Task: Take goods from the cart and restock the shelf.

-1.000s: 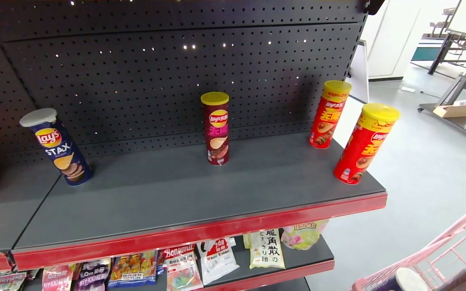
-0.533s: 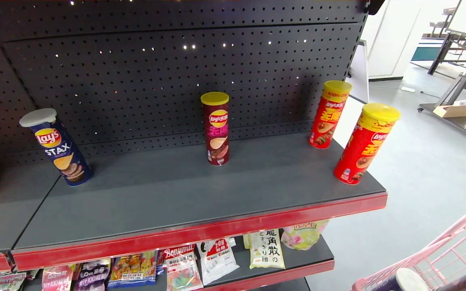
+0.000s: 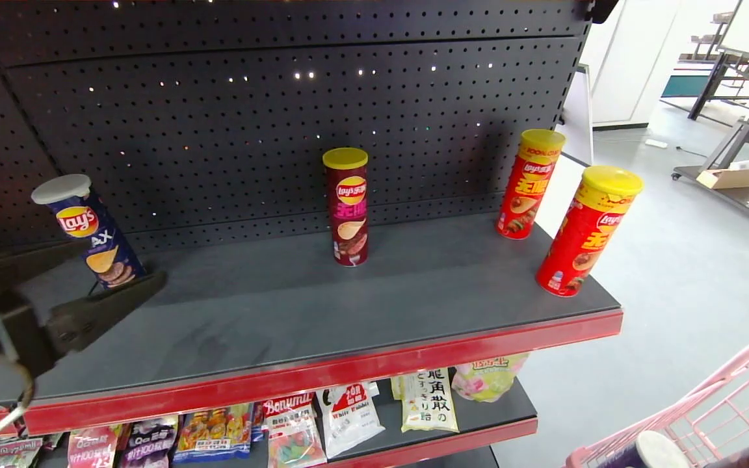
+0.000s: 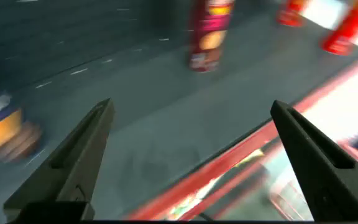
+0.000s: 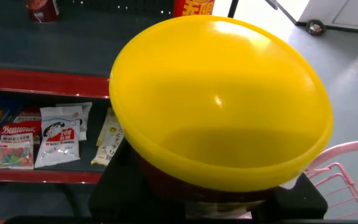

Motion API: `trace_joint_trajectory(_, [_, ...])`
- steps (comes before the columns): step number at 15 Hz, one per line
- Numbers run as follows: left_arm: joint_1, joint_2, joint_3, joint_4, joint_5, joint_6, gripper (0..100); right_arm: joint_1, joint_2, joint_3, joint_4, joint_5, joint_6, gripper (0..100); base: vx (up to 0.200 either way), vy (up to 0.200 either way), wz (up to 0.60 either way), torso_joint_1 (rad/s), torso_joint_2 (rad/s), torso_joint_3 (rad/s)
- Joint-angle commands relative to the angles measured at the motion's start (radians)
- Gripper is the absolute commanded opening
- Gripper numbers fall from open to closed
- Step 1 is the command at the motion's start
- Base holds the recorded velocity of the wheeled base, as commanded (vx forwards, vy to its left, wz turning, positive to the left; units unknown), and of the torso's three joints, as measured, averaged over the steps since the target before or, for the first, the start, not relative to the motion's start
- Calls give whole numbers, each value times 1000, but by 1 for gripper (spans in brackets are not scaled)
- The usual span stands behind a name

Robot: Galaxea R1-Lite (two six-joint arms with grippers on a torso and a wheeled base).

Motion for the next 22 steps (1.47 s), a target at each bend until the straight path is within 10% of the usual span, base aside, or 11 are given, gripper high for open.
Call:
trace_joint_trajectory(1, [-100, 513, -217, -200, -253, 33, 100, 2, 0, 5, 0, 1, 2, 0, 0, 0, 0, 0, 0, 0])
trace_joint_trajectory(4, [-100, 700, -367, -255, -397, 98, 100, 1, -2, 2, 0, 1, 6, 0, 0, 0, 0, 0, 0, 0])
trace_joint_trajectory(7, [-89, 820, -519, -251, -414, 128, 100, 1, -2, -2, 0, -4, 6, 0, 0, 0, 0, 0, 0, 0])
trace_joint_trajectory(13, [-37, 919, -570, -257, -465, 313, 100, -2, -3, 3, 0, -11, 8, 0, 0, 0, 0, 0, 0, 0])
trace_joint_trajectory(22, [-6, 1004, -702, -260, -552, 371, 100, -2, -16, 2, 0, -30, 6, 0, 0, 0, 0, 0, 0, 0])
